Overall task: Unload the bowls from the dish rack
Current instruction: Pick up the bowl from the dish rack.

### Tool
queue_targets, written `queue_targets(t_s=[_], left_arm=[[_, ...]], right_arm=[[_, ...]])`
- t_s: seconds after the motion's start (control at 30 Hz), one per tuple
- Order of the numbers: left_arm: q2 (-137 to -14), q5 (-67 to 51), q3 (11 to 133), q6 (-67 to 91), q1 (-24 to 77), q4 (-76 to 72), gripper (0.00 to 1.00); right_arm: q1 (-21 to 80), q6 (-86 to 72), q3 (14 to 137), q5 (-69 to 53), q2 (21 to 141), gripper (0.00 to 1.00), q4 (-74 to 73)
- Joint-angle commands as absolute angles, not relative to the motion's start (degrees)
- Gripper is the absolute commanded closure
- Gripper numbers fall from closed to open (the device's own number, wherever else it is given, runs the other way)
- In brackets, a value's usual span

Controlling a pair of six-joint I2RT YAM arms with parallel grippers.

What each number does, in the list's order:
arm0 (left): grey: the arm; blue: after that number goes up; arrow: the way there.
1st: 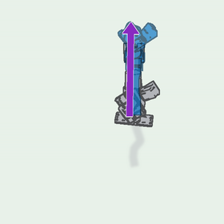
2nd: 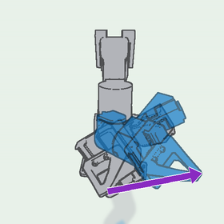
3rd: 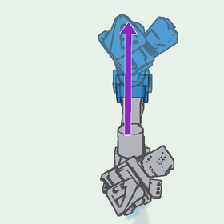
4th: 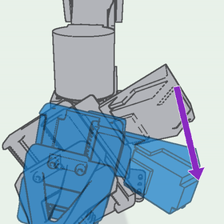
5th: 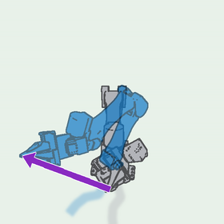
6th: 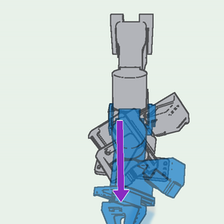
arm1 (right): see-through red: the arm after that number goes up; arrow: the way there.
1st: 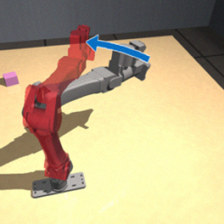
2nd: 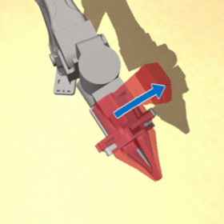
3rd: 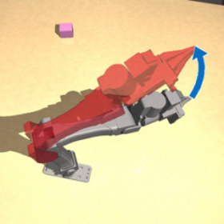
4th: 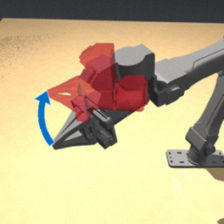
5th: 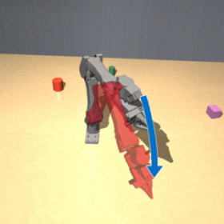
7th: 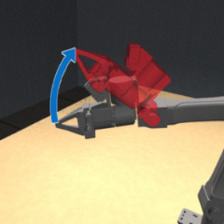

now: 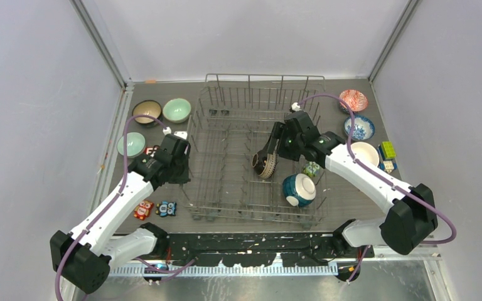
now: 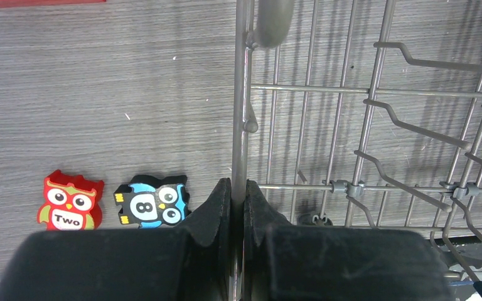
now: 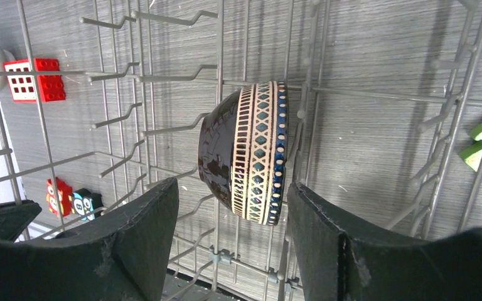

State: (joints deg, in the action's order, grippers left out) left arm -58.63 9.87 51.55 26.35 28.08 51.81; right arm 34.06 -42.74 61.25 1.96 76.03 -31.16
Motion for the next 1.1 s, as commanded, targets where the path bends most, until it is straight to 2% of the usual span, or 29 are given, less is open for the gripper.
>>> queue_targets(t_s=[0.0,0.27,0.8,1.07], left_arm=[[-59.33,7.74,50.37,32.15,28.39,44.76,1.0],[-59.11,7.74,50.08,32.26,28.65,44.68,1.0],[-58.94,8.25,50.36,31.86,28.65,45.09,1.0],[-58.58,8.09,50.54,32.17,28.73,45.16,1.0]], right_arm=[[34.32,-42.13,61.1,-1.26,76.94,0.32,-27.4],[34.45,-42.96,60.95,-2.99,79.7,0.33,-26.97],[34.59,-45.07,56.66,-0.31,71.97,0.24,-30.29],[34.98,-46.48,58.23,-2.27,74.71,0.22,-32.34]])
